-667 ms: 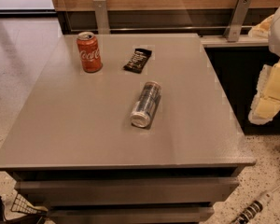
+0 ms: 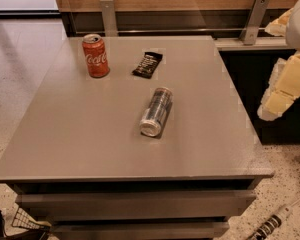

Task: Place redbull can upright

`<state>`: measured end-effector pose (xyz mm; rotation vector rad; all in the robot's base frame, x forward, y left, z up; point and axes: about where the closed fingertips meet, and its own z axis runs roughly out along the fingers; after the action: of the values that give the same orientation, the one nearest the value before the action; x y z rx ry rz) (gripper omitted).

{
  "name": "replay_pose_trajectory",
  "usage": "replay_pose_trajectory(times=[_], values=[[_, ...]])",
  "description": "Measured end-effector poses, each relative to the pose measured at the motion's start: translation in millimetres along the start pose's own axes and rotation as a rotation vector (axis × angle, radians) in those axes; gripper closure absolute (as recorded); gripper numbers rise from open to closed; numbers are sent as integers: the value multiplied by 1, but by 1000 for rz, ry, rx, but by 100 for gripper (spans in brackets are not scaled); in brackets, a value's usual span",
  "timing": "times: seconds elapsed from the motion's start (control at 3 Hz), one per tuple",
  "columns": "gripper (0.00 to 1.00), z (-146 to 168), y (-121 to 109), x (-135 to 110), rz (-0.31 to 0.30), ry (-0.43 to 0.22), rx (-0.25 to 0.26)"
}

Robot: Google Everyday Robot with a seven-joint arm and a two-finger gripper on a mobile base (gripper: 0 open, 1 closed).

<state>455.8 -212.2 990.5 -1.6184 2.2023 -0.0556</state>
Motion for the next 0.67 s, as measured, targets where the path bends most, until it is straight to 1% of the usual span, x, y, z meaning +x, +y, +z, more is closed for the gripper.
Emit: replay_pose_trajectory(times=[0.33,0.67], values=[[0,9,-30,-27,181,-194,-45],[0,18,-39,-64,378,-338,-124]])
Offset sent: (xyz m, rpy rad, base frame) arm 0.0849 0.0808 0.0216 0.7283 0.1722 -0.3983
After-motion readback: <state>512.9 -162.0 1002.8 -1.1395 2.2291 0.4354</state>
